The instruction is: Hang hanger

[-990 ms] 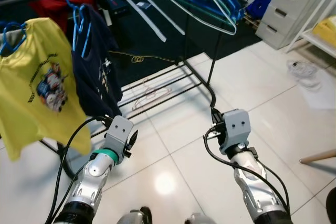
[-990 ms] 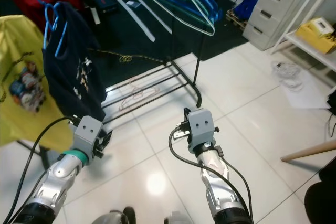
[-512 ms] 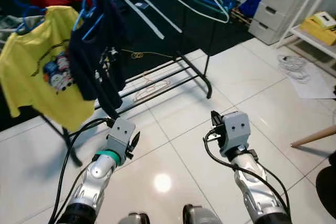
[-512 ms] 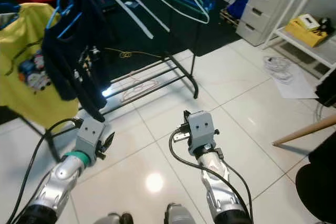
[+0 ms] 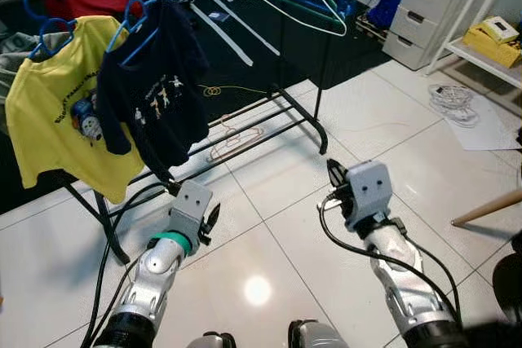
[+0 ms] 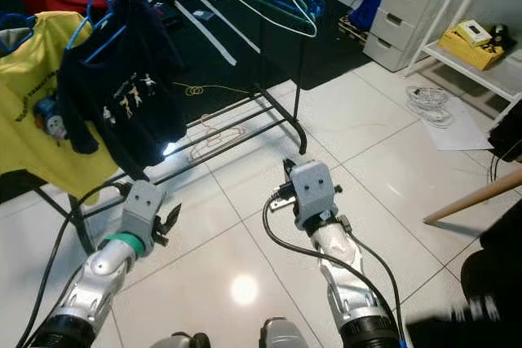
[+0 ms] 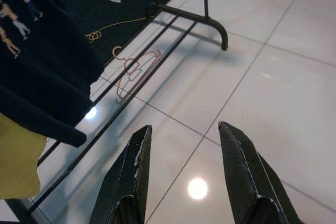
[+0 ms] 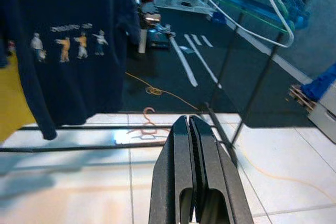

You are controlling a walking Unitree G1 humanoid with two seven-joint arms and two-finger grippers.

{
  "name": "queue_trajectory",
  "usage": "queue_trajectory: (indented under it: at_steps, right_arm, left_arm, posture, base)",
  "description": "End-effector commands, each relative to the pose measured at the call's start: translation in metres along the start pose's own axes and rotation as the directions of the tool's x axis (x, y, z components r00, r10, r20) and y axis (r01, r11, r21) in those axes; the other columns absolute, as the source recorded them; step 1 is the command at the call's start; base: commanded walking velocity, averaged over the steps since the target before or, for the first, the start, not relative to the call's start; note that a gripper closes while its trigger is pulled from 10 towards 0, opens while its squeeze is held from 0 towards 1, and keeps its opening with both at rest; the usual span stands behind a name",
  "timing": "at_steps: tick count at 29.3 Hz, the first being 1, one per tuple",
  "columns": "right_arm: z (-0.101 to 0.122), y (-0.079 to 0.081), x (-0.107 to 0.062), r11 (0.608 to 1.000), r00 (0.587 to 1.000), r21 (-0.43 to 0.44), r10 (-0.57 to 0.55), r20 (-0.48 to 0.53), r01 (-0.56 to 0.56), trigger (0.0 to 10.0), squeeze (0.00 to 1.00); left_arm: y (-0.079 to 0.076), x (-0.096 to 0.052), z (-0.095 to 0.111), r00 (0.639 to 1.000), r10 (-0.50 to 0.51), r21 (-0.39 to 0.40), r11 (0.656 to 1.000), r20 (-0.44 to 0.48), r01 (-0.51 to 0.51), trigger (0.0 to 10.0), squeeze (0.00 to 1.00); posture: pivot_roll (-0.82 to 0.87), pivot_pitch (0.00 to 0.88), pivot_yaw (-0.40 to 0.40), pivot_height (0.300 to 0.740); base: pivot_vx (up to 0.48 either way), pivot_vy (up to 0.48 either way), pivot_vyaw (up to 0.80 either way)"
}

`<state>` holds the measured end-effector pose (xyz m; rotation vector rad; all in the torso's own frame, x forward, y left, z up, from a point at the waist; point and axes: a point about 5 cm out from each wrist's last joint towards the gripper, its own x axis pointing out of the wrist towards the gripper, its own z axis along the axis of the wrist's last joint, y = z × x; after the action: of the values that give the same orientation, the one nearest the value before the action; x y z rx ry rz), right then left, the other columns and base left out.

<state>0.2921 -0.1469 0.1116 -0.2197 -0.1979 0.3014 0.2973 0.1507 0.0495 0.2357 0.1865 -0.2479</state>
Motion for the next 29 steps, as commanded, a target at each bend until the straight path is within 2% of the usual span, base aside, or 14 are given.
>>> queue_trajectory:
  at_steps: [1,3,4,6,8,12,13,14,15,17,18,21,24,29]
  right_arm:
    - [0.003,0.005,0.002,0.998,0.999,0.047,0.040,-0.003,-0.040,10.0,0.00]
    - [0.004,0.005,0.002,0.996,0.998,0.076,0.055,0.001,-0.055,10.0,0.00]
    - [0.010,0.006,0.003,0.981,0.997,0.179,0.080,0.018,-0.082,10.0,0.00]
    - [0.010,0.006,0.003,0.981,0.997,0.179,0.080,0.018,-0.082,10.0,0.00]
    - [0.015,0.004,0.002,0.970,0.995,0.222,0.089,0.032,-0.094,10.0,0.00]
    - [0.019,-0.007,0.001,0.975,0.998,0.213,0.060,0.034,-0.066,10.0,0.00]
    - [0.023,-0.016,0.000,0.985,0.998,0.164,0.041,0.038,-0.047,10.0,0.00]
    - [0.023,-0.016,0.000,0.985,0.998,0.164,0.041,0.038,-0.047,10.0,0.00]
    - [0.028,-0.024,-0.001,0.992,0.999,0.124,0.023,0.048,-0.029,10.0,0.74]
    - [0.028,-0.024,-0.001,0.992,0.999,0.124,0.023,0.048,-0.029,10.0,0.74]
    - [0.033,-0.031,-0.001,0.995,0.998,0.095,0.000,0.057,-0.006,10.0,1.00]
    - [0.041,-0.054,-0.003,0.991,0.988,-0.016,-0.135,0.079,0.136,10.0,1.00]
    - [0.043,-0.057,-0.004,0.988,0.986,-0.028,-0.150,0.078,0.153,10.0,1.00]
    - [0.050,-0.072,-0.010,0.981,0.979,-0.050,-0.183,0.086,0.187,10.0,1.00]
  left_arm:
    - [0.004,0.000,0.004,1.000,0.025,-0.025,0.999,0.013,-0.025,10.0,0.00]
    - [0.005,0.002,0.009,0.999,0.034,-0.036,0.999,0.037,-0.032,10.0,0.00]
    - [0.006,0.005,0.021,0.994,0.062,-0.054,0.997,0.085,-0.057,10.0,0.00]
    - [0.006,0.005,0.021,0.994,0.062,-0.054,0.997,0.085,-0.057,10.0,0.00]
    - [0.007,0.006,0.025,0.992,0.076,-0.060,0.996,0.101,-0.070,10.0,0.00]
    - [0.007,0.007,0.027,0.992,0.076,-0.061,0.996,0.104,-0.070,10.0,0.00]
    - [0.007,0.007,0.027,0.992,0.074,-0.061,0.996,0.104,-0.068,10.0,0.00]
    - [0.007,0.007,0.027,0.992,0.074,-0.061,0.996,0.104,-0.068,10.0,0.00]
    - [0.006,0.007,0.027,0.992,0.071,-0.060,0.996,0.103,-0.065,10.0,0.00]
    - [0.006,0.007,0.027,0.992,0.071,-0.060,0.996,0.103,-0.065,10.0,0.00]
    - [0.004,0.008,0.027,0.993,0.067,-0.060,0.996,0.102,-0.061,10.0,0.00]
    - [0.001,0.008,0.027,0.994,0.057,-0.060,0.997,0.098,-0.052,10.0,0.00]
    - [0.001,0.008,0.027,0.994,0.058,-0.061,0.997,0.097,-0.052,10.0,0.00]
    - [0.000,0.009,0.027,0.994,0.052,-0.058,0.997,0.093,-0.047,10.0,0.00]
  posture:
    - [-0.14,0.047,0.074,0.740]
    - [-0.14,0.046,0.074,0.740]
    - [-0.14,0.045,0.074,0.740]
    - [-0.14,0.045,0.074,0.740]
    - [-0.14,0.045,0.074,0.740]
    - [-0.14,0.045,0.074,0.740]
    - [-0.15,0.045,0.075,0.740]
    - [-0.15,0.045,0.075,0.740]
    - [-0.15,0.045,0.076,0.740]
    - [-0.15,0.045,0.076,0.740]
    - [-0.15,0.045,0.076,0.740]
    - [-0.16,0.044,0.078,0.740]
    - [-0.16,0.044,0.078,0.740]
    - [-0.16,0.044,0.085,0.740]
  base:
    - [0.000,0.000,0.00]
    - [0.000,0.000,0.00]
    - [0.000,0.000,0.00]
    - [0.000,0.000,0.00]
    - [0.000,0.000,0.00]
    - [0.000,0.000,0.00]
    - [0.000,0.000,0.00]
    - [0.000,0.000,0.00]
    - [0.000,0.000,0.00]
    - [0.000,0.000,0.00]
    - [0.000,0.000,0.00]
    - [0.000,0.000,0.00]
    - [0.000,0.000,0.00]
    - [0.000,0.000,0.00]
